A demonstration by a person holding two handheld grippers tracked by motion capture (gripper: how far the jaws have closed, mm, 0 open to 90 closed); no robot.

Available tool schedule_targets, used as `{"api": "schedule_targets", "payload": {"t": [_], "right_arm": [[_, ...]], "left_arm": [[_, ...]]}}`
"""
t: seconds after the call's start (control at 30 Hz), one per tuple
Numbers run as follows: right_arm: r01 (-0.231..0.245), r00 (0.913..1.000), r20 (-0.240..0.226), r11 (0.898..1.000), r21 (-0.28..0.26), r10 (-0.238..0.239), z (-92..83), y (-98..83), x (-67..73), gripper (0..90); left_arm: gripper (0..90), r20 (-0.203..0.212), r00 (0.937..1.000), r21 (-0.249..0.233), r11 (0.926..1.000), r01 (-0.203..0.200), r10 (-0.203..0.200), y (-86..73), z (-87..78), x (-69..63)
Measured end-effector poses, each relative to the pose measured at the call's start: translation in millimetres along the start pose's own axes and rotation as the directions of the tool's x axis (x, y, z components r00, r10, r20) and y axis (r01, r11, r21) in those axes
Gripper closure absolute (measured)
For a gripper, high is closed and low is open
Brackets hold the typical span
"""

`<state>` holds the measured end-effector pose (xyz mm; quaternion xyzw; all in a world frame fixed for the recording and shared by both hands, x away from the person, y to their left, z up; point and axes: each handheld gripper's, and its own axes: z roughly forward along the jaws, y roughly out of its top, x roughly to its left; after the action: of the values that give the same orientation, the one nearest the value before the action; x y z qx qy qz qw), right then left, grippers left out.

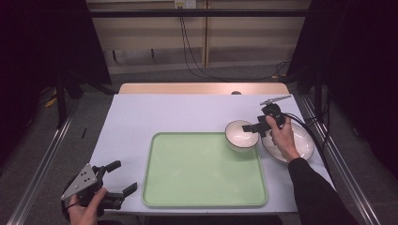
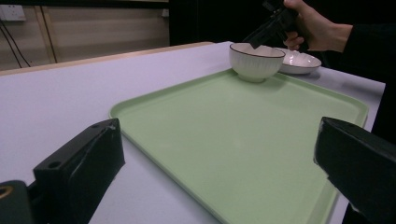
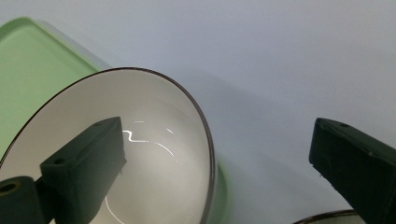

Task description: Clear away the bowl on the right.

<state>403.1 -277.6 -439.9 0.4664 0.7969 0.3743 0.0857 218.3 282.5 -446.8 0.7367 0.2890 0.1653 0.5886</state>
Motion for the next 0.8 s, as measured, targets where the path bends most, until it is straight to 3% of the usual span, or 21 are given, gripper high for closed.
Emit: {"api": "schedule_targets", "payload": {"t": [0.13, 0.17, 0.3, 0.37, 0.7, 0.8], "right_arm": [[0.006, 0.9996, 0.026, 0.999, -0.033, -0.005, -4.0, -0.9, 0.6, 2.8], [0.007, 0.9984, 0.056, 0.998, -0.057, -0.004, -7.8, -1.3, 1.4, 2.7], [0.011, 0.9982, 0.06, 0.995, -0.094, -0.005, -15.3, -3.2, 1.1, 2.8], [0.047, 0.9966, 0.073, 0.991, -0.124, -0.038, -20.6, -5.6, 3.8, 4.4], [0.058, 0.9937, 0.104, 0.987, -0.15, -0.042, -34.5, -16.0, 1.6, 3.3], [0.08, 0.9929, 0.1, 0.985, -0.153, -0.065, -37.5, -21.7, 1.3, 2.9]], "left_arm": [[1.6, 0.0, 1.0, 0.002, 1.0, -0.002, 0.002, 0.1, 0.0, 0.0], [1.6, -0.001, 1.0, 0.001, 1.0, -0.005, 0.005, 0.2, -0.2, 0.1], [1.6, -0.002, 1.0, 0.001, 1.0, 0.001, -0.001, 0.0, -0.3, -0.2], [1.6, -0.002, 1.0, -0.001, 1.0, 0.0, 0.0, 0.0, -0.3, -0.2], [1.6, -0.006, 1.0, 0.001, 1.0, 0.001, -0.001, 0.0, -0.3, -0.2], [1.6, -0.006, 1.0, -0.004, 1.0, -0.001, 0.001, 0.1, -0.4, 0.1]]}}
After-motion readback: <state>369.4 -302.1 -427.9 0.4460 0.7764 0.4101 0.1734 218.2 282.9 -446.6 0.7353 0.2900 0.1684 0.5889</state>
